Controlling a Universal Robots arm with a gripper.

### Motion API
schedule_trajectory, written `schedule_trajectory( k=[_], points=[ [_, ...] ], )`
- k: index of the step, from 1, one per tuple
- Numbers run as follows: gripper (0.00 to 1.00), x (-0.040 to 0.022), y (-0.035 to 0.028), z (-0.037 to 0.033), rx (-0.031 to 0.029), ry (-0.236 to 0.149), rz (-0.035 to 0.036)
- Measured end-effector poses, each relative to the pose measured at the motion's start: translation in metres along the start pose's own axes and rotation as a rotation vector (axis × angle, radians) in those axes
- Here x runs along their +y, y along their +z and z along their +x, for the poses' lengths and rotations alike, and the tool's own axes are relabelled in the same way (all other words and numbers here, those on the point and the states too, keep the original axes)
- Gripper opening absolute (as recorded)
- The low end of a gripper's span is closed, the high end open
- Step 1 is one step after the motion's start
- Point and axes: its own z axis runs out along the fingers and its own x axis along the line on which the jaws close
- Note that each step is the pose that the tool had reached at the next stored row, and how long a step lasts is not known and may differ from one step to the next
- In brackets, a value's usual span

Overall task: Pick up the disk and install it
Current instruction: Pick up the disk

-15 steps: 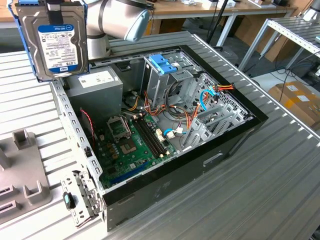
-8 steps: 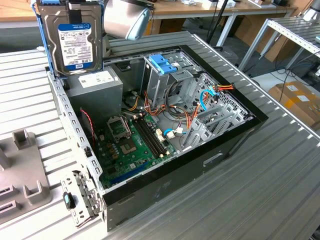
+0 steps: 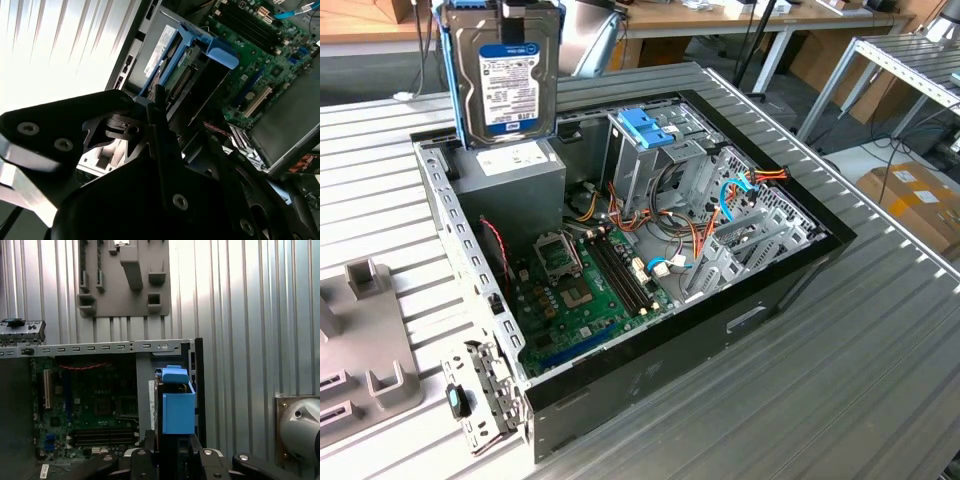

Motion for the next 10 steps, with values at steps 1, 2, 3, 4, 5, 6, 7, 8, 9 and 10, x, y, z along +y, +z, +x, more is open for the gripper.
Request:
schedule_trajectory(
  k=[1,2,3,4,5,6,7,8,9,10],
  points=[
    [0.35,-0.0052,0.0000,-0.0003,0.0000,0.000,0.0000],
    [0.35,-0.0111,0.0000,-0.0006,0.0000,0.000,0.0000],
    [0.35,-0.0158,0.0000,-0.0008,0.0000,0.000,0.0001],
    [0.35,-0.0234,0.0001,-0.0012,-0.0001,0.000,0.0000],
    [0.35,-0.0263,0.0000,-0.0014,0.0000,0.000,0.0000],
    [0.35,-0.0295,0.0000,-0.0015,0.0000,0.000,0.0000],
    [0.35,-0.0324,0.0000,-0.0017,0.0000,0.000,0.0000],
    [0.35,-0.0357,0.0001,-0.0018,0.0000,0.000,0.0000],
    [0.35,-0.0388,0.0001,-0.0020,0.0000,0.000,0.0000],
    [0.35,-0.0422,0.0001,-0.0022,0.0000,0.000,0.0000]
  ],
)
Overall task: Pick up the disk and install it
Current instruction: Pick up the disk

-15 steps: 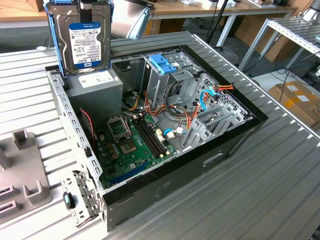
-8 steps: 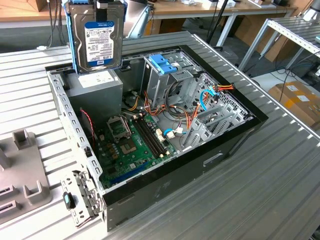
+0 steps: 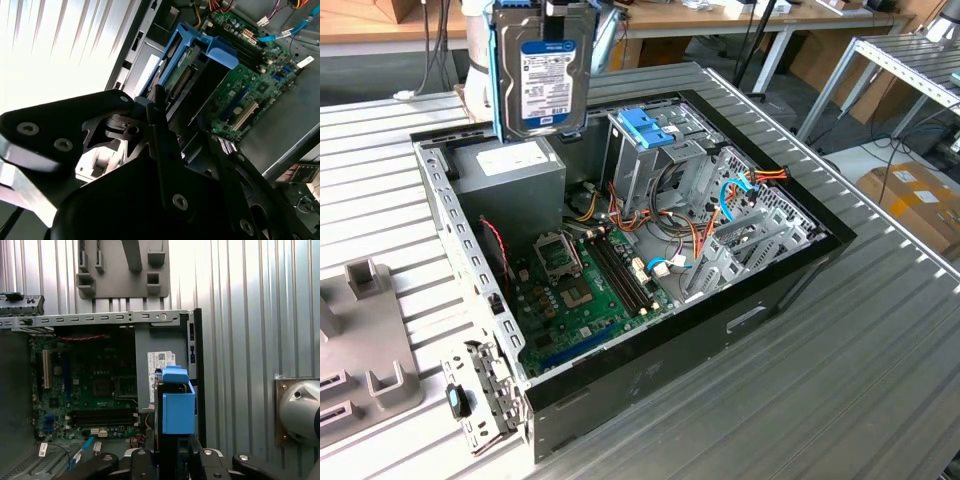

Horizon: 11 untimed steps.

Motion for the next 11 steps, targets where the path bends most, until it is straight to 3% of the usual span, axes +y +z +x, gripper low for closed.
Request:
schedule_trajectory(
  k=[3,5,11],
  points=[
    [0.35,-0.0125,0.0000,-0.0007,0.0000,0.000,0.0000],
    [0.35,-0.0263,0.0000,-0.0013,0.0001,0.000,0.0000],
    [0.35,-0.0450,0.0000,-0.0023,0.0001,0.000,0.0000]
  ],
)
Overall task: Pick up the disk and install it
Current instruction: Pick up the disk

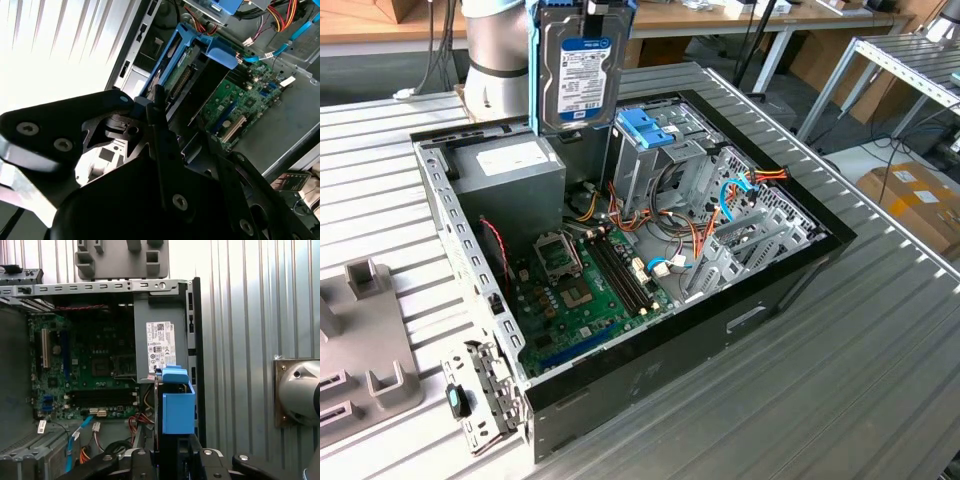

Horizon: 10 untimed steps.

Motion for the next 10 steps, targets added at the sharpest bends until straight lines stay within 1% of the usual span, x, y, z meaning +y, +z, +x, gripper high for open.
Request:
schedule_trajectory(
  k=[3,5,7,9,10],
  points=[
    [0.35,-0.0079,0.0000,-0.0004,-0.0001,0.000,0.0000],
    [0.35,-0.0166,0.0001,-0.0009,-0.0001,0.000,0.0000],
    [0.35,-0.0223,0.0000,-0.0012,0.0000,0.000,0.0000],
    [0.35,-0.0315,0.0001,-0.0018,0.0000,0.000,0.0000],
    [0.35,-0.0344,0.0001,-0.0019,-0.0001,0.000,0.0000]
  ],
)
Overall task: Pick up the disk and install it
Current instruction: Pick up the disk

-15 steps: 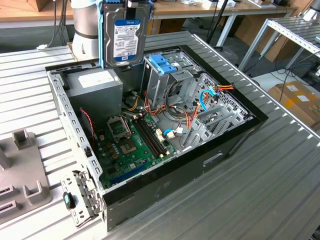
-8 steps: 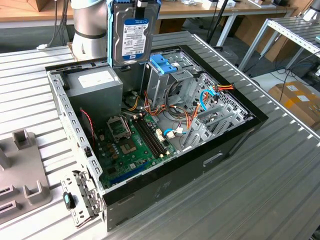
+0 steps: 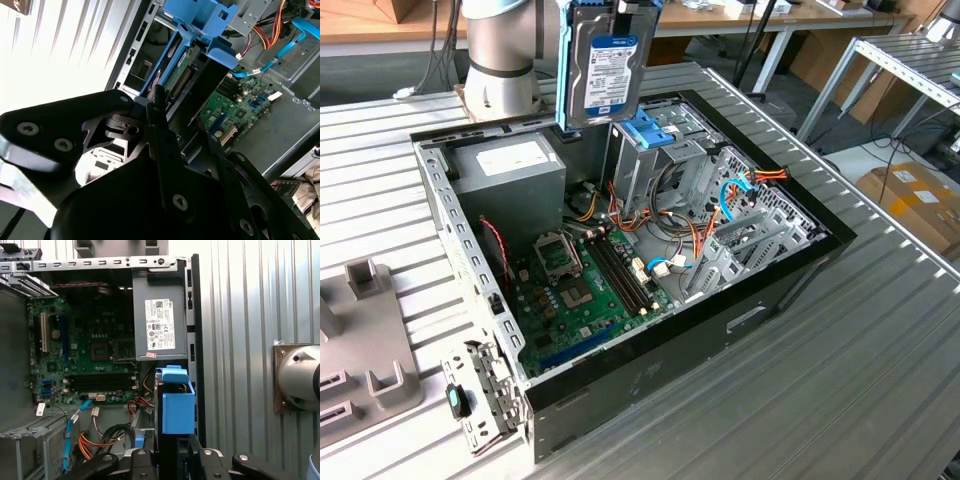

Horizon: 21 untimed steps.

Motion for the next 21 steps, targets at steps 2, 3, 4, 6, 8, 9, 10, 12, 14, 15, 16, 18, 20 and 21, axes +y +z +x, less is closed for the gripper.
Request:
schedule_trajectory(
  k=[2,3,4,6,8,9,10,12,14,15,16,18,20,21],
  points=[
    [0.35,-0.0050,0.0000,-0.0003,0.0000,0.000,0.0000],
    [0.35,-0.0071,0.0000,-0.0004,0.0000,0.000,0.0000],
    [0.35,-0.0112,0.0000,-0.0006,0.0000,0.000,0.0000],
    [0.35,-0.0235,0.0000,-0.0012,0.0000,0.000,0.0000],
    [0.35,-0.0291,0.0000,-0.0015,0.0001,0.000,0.0000],
    [0.35,-0.0326,0.0000,-0.0017,0.0001,0.000,0.0000],
    [0.35,-0.0361,0.0000,-0.0019,0.0002,0.000,0.0000],
    [0.35,-0.0433,0.0000,-0.0023,0.0001,0.000,0.0000],
    [0.35,-0.0504,0.0000,-0.0026,0.0001,0.000,0.0000],
    [0.35,-0.0563,0.0000,-0.0029,0.0000,0.000,0.0000],
    [0.35,-0.0623,0.0000,-0.0032,0.0000,0.000,0.0000],
    [0.35,-0.0696,0.0001,-0.0036,0.0001,0.000,0.0000],
    [0.35,-0.0789,0.0001,-0.0041,0.0000,0.000,0.0000],
    [0.35,-0.0812,0.0001,-0.0042,0.0001,0.000,0.0000]
  ],
)
